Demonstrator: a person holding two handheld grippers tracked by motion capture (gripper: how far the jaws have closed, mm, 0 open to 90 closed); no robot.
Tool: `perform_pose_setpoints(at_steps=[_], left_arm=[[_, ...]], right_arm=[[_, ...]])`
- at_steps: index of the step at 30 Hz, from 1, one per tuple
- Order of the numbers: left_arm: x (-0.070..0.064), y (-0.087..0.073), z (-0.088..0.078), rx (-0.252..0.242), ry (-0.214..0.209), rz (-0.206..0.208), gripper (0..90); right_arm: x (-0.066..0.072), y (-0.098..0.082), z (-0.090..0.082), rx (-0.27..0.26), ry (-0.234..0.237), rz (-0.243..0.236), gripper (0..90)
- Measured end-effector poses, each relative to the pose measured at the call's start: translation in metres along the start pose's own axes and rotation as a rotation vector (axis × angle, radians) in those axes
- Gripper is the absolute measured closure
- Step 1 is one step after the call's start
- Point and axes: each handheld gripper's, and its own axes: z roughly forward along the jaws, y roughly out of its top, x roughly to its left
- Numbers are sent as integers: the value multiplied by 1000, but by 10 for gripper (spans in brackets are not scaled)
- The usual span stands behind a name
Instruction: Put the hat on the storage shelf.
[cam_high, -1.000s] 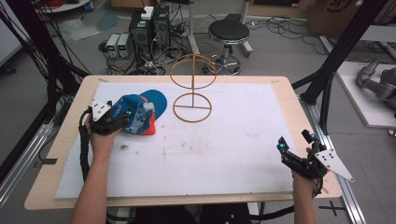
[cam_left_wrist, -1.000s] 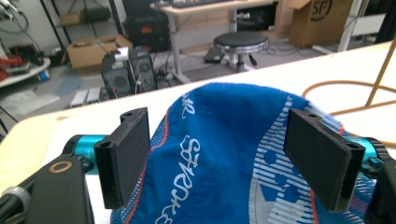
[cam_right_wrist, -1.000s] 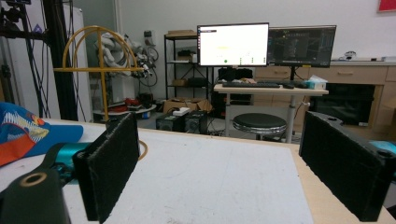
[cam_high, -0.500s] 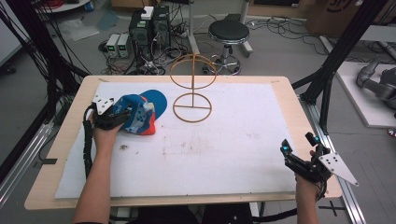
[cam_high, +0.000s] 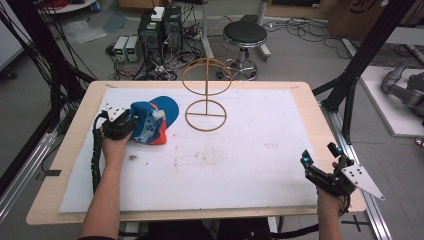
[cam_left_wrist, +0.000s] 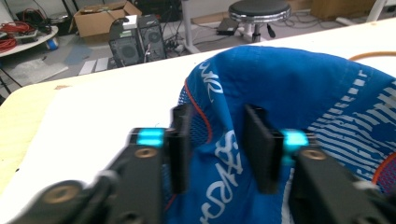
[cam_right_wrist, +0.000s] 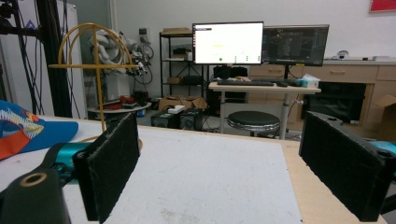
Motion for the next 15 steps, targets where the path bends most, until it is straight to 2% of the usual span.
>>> perform_pose_setpoints(at_steps=[1, 2, 3, 5, 7, 12, 15], left_arm=[[0, 0, 0, 5, -6, 6, 704], [-1, 0, 0, 9, -7, 10, 811], [-2, 0, 0, 15, -8, 14, 848], [-2, 0, 0, 22, -22, 13, 870], [-3, 1, -1, 13, -30, -9, 879], [-2, 10, -10, -87, -68, -71, 884], [-3, 14, -14, -125, -78, -92, 884]], right_arm=[[0, 0, 0, 0, 0, 0, 122], [0, 0, 0, 0, -1, -2, 122], [0, 0, 0, 2, -2, 0, 122], [-1, 0, 0, 0, -3, 1, 122], [-1, 0, 0, 2, -4, 7, 122], [-1, 0, 0, -7, -6, 4, 122], [-1, 0, 0, -5, -4, 7, 122]])
